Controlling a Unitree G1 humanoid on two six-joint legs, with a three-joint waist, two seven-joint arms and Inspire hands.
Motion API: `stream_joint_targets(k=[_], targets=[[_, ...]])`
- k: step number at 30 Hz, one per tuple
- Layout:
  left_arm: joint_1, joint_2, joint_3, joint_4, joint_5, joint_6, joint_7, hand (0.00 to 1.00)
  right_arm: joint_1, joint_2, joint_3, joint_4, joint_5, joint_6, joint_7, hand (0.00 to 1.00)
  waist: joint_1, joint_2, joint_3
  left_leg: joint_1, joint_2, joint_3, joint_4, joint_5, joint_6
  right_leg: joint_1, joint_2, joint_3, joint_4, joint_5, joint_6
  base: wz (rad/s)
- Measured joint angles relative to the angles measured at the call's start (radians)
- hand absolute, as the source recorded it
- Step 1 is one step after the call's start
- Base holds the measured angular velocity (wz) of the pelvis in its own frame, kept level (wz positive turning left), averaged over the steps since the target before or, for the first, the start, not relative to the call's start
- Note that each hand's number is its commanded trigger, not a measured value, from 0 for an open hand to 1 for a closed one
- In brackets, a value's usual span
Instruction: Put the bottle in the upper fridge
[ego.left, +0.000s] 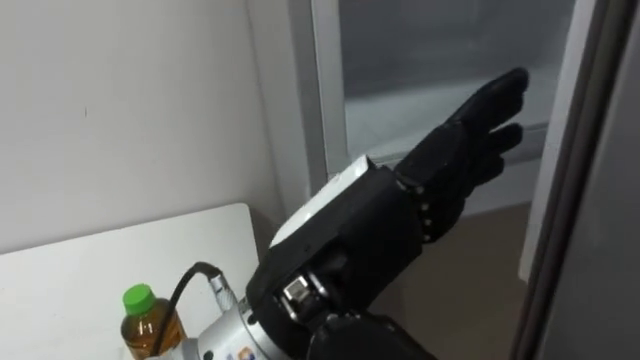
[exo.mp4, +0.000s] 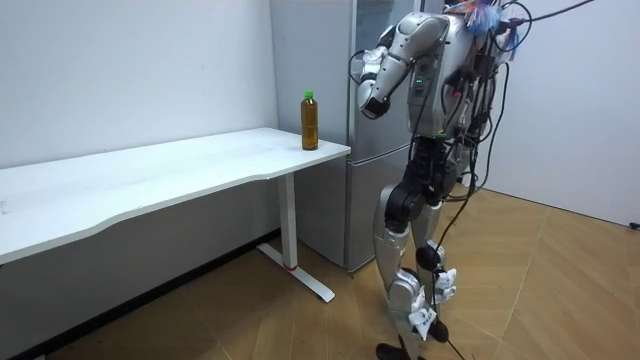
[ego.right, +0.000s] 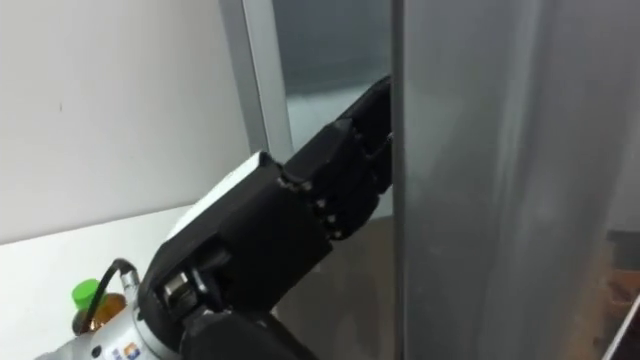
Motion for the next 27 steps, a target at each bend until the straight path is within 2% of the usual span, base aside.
stream_joint_targets(k=[3, 6, 12, 17, 20, 22, 27], targets=[[-0.006, -0.019, -0.023, 0.000, 0.000, 0.000, -0.004, 0.00, 0.000, -0.005, 0.005, -0.001, 0.022, 0.000, -0.001, 0.00, -0.001, 0.011, -0.0029, 0.003, 0.001, 0.025, 0.000, 0.000, 0.000, -0.006, 0.000, 0.019, -0.001, 0.001, 0.001, -0.17], [-0.007, -0.031, -0.038, 0.003, 0.000, 0.000, -0.008, 0.00, 0.000, -0.006, 0.009, 0.001, 0.036, 0.001, -0.001, 0.00, -0.008, 0.012, -0.0024, 0.009, 0.003, 0.047, 0.000, 0.000, 0.000, -0.010, 0.003, 0.033, -0.002, 0.001, 0.001, -0.18], [-0.008, -0.031, -0.043, 0.005, -0.001, 0.000, -0.015, 0.00, -0.002, -0.007, 0.010, 0.000, 0.047, 0.000, -0.001, 0.00, -0.016, 0.013, -0.0027, 0.012, 0.007, 0.076, -0.002, 0.000, 0.000, -0.026, 0.011, 0.070, 0.002, 0.005, -0.001, -0.20], [-0.008, -0.026, -0.047, 0.005, -0.001, 0.000, -0.015, 0.00, -0.009, -0.008, 0.010, 0.009, 0.050, 0.000, -0.002, 0.00, -0.025, 0.012, -0.0025, 0.012, 0.018, 0.132, -0.003, 0.000, 0.000, -0.042, 0.019, 0.104, 0.003, 0.014, -0.005, -0.26], [-0.008, -0.029, -0.068, 0.005, -0.003, 0.000, -0.015, 0.00, -0.011, -0.009, 0.010, 0.015, 0.064, 0.001, 0.004, 0.00, -0.029, 0.009, 0.0000, 0.018, 0.022, 0.138, -0.003, 0.000, 0.000, -0.043, 0.024, 0.119, 0.003, 0.015, -0.006, -0.20], [-0.008, -0.029, -0.078, 0.008, -0.014, 0.000, -0.014, 0.00, -0.009, -0.010, 0.010, 0.015, 0.069, 0.001, 0.005, 0.00, -0.030, 0.006, 0.0016, 0.026, 0.029, 0.160, -0.006, 0.000, -0.001, -0.042, 0.026, 0.130, 0.003, 0.016, -0.008, -0.26], [-0.011, -0.030, -0.094, 0.011, -0.019, -0.002, -0.013, 0.00, -0.009, -0.017, 0.009, 0.014, 0.068, 0.001, 0.010, 0.00, -0.059, -0.002, 0.0075, 0.029, 0.038, 0.172, -0.006, -0.003, -0.005, -0.044, 0.032, 0.144, 0.001, 0.020, -0.014, -0.15]])
